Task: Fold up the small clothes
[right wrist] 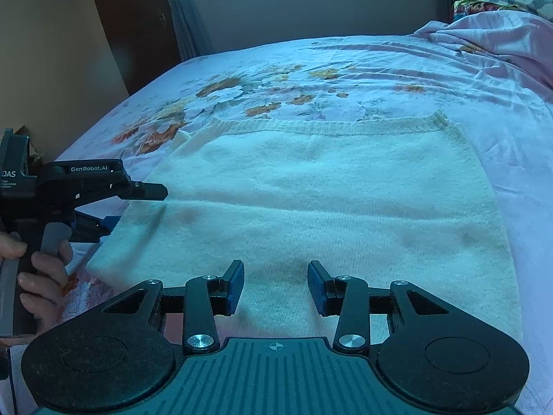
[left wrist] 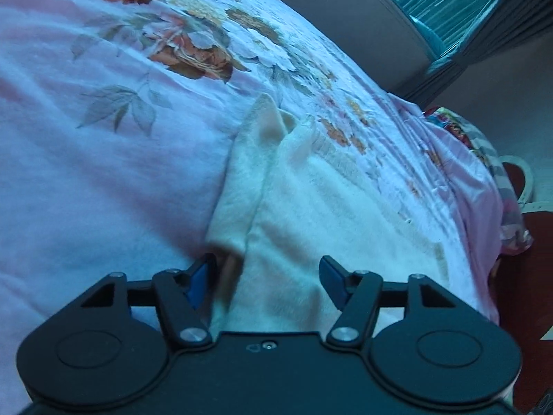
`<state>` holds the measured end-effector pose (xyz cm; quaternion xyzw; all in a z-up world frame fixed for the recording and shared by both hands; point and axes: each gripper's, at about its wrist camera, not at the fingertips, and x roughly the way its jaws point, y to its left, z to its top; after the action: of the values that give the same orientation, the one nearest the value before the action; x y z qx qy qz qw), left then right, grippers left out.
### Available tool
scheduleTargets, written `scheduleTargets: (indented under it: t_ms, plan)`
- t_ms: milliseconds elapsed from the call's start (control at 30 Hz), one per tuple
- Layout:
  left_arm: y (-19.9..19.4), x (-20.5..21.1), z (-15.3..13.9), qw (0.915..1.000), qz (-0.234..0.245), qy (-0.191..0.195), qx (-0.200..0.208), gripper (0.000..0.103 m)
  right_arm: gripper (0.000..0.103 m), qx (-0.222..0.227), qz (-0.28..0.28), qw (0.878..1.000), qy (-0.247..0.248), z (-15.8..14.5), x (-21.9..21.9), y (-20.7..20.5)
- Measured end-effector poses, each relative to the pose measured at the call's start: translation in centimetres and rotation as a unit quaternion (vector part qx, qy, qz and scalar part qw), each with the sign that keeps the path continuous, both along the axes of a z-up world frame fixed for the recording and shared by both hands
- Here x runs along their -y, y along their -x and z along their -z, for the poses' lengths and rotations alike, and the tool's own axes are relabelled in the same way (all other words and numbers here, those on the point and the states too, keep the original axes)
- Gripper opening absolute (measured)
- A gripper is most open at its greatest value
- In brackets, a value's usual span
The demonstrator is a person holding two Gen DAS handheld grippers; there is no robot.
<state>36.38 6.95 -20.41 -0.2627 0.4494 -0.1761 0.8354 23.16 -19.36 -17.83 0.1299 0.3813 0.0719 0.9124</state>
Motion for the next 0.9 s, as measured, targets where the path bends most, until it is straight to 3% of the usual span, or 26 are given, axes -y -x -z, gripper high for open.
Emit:
scheduleTargets:
  t_ms: [100, 200, 267, 400, 500, 567, 600, 767, 900]
  plan:
    - [-0.6, 0.4, 0.4, 0.9999, -0.001, 0.01, 0.004, 0.046, 0.041, 0.005, 0.004, 1.0, 0.003, 0.2, 0.3, -0.7]
    - [-0.7, 0.4, 0.6, 0.9998, -0.007, 0.018, 0.002, 0.025, 0.041, 0.012, 0.011, 1.0, 0.012, 0.1, 0.6, -2.0]
    - [-0.6, 0.5, 0.5, 0.9997, -0.012, 0.023, 0.002, 0.019, 0.041, 0.015, 0.021, 0.999, 0.019, -0.2, 0.8, -3.3]
    - [0.0, 1.2, -1.4, 0.9997, -0.01, 0.006, 0.023, 0.015, 0.041, 0.022, 0.036, 0.998, 0.053, -0.5, 0.3, -6.1]
    - [0.4, 2.5, -3.8, 0.9986, 0.008, -0.013, 0.05, 0.014, 0.041, -0.021, 0.027, 0.995, 0.09, 1.7, -0.5, -8.1]
    - [0.9, 4.3, -5.8, 0.9965, 0.031, -0.03, 0.071, 0.012, 0.041, -0.013, 0.018, 0.994, 0.102, 2.5, -0.7, -7.9]
    - [1.2, 5.4, -6.7, 0.9952, 0.042, -0.041, 0.079, 0.012, 0.041, -0.012, 0.017, 0.995, 0.095, 2.3, -0.4, -7.8]
    - [2.8, 13.7, -9.8, 0.9855, 0.113, -0.068, 0.107, 0.012, 0.041, 0.013, 0.062, 0.997, -0.038, 0.6, 5.2, -4.1]
    - [4.1, 21.2, -8.1, 0.9815, 0.161, -0.071, 0.075, 0.012, 0.041, 0.012, 0.09, 0.989, -0.117, 0.4, 10.7, -0.4]
